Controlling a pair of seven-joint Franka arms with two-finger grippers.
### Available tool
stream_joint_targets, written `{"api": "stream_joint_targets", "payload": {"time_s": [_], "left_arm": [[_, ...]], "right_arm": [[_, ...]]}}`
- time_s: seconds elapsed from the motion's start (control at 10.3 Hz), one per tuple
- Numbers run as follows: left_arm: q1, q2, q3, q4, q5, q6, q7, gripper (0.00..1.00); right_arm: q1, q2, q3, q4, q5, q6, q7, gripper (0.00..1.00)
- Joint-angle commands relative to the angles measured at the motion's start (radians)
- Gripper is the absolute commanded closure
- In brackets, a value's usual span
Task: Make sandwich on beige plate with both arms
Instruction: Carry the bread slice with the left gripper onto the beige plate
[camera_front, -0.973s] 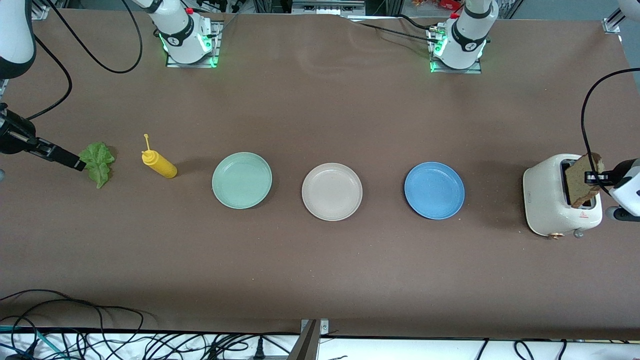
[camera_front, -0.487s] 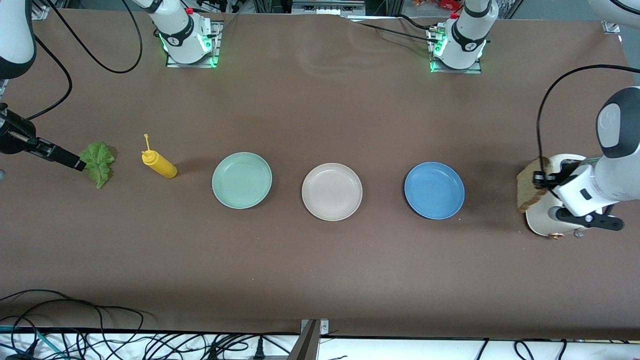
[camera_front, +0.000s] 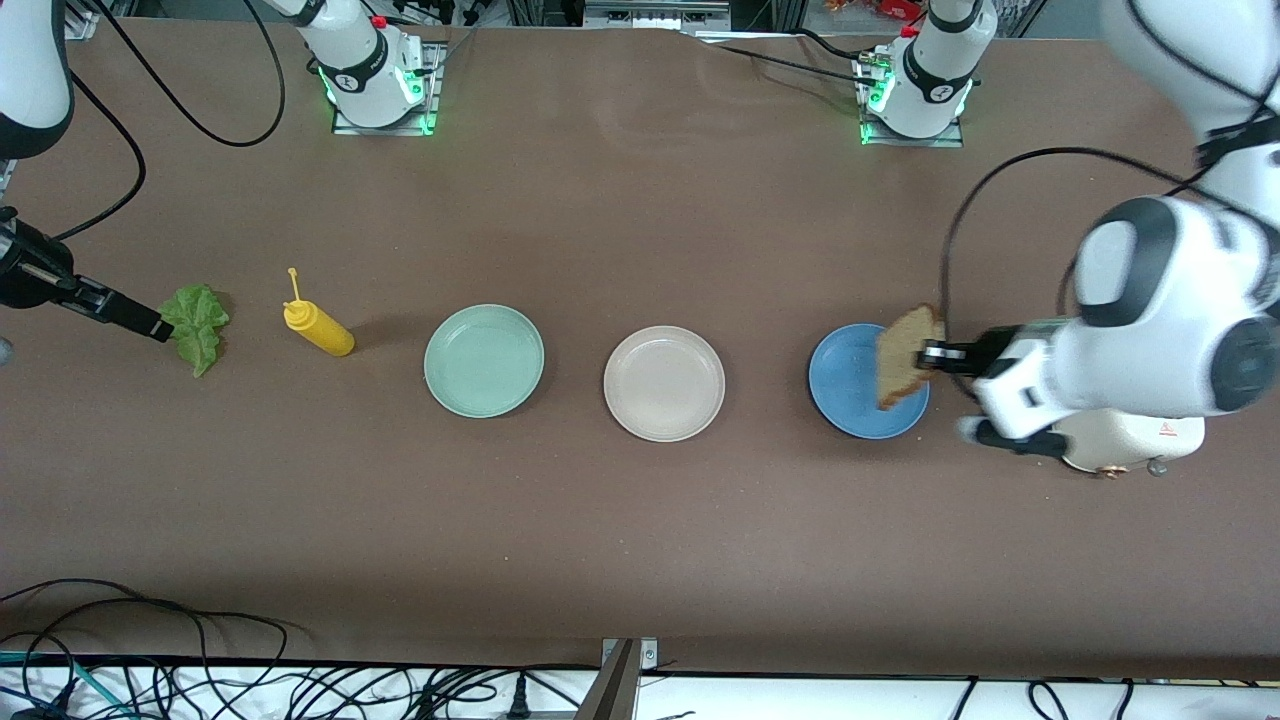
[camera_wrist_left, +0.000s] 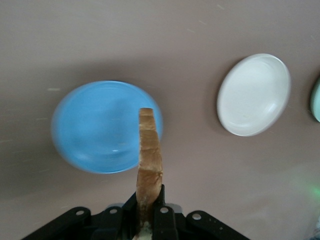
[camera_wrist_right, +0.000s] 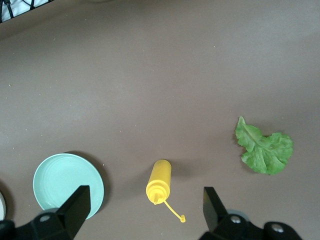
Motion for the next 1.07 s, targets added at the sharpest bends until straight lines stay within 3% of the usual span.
{"api": "stream_joint_targets", "payload": {"time_s": [0.0, 0.29, 0.68, 0.97], "left_arm": [[-0.080, 0.097, 0.010, 0.027, -0.141, 0.051, -0.012, 1.00], [-0.120, 0.158, 0.008, 0.027, -0.362, 0.056, -0.001, 1.00], [-0.127, 0.267, 0.008, 0.029, -0.793, 0.100, 0.011, 1.00], [-0.186, 0.312, 0.008, 0.029, -0.805, 0.252, 0.063, 1.00]], "right_arm": [[0.006, -0.017, -0.009, -0.019, 0.013, -0.003, -0.013, 0.00], [0.003, -0.009, -0.034, -0.019, 0.004, -0.022, -0.013, 0.00], [0.001, 0.029, -0.107, -0.018, -0.026, -0.039, -0.109, 0.00], [-0.002, 0.100, -0.153, -0.019, -0.056, -0.037, -0.136, 0.00]]}}
